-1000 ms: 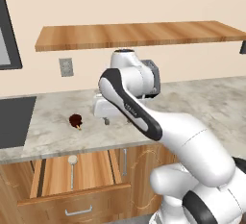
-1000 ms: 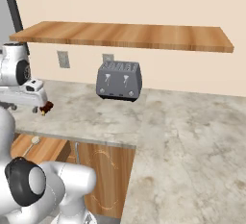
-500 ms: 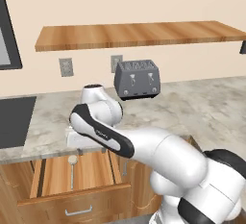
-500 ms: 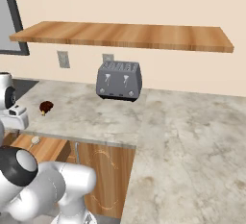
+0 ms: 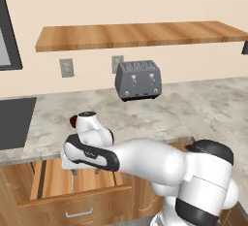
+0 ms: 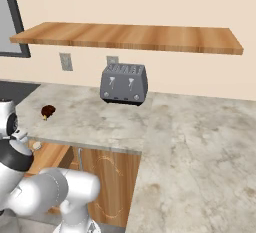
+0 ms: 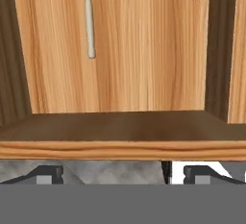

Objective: Pick the dish brush from the drawer and place it on the counter.

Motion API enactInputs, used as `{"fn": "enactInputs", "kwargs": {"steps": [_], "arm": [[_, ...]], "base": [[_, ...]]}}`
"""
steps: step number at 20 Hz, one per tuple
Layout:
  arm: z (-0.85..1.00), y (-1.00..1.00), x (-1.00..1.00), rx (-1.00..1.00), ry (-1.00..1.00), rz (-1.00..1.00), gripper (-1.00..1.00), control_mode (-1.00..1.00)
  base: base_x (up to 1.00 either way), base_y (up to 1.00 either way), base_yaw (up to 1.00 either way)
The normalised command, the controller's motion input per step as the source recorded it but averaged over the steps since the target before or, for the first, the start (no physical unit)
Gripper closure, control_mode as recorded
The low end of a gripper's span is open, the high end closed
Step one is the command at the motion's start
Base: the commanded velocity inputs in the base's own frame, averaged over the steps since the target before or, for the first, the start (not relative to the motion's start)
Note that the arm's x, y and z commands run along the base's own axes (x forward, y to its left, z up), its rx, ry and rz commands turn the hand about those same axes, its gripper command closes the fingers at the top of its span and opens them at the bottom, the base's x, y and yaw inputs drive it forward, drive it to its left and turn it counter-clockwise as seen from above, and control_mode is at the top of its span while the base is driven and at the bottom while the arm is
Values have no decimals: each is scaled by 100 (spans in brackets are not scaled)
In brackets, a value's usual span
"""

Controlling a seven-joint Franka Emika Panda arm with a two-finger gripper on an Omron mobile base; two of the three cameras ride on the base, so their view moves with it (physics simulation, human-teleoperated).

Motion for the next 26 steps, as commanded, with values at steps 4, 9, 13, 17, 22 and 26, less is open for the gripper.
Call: {"fn": "enactInputs", "kwargs": {"steps": [4,9,13,17,22,26], "arm": [[-69,22,31,0,-8,-7,-100,-100],[-64,0,-7,0,-5,-8,-100,-100],[-65,0,-52,-2,-1,-10,-100,-100],[-47,-20,-96,0,-8,-9,-100,-100],[-10,-62,-100,1,-19,-4,-100,-100],[55,-45,-92,7,-22,0,-100,-100]], "base": [[0,0,0],[0,0,0],[0,0,0],[0,0,0],[0,0,0],[0,0,0]]}}
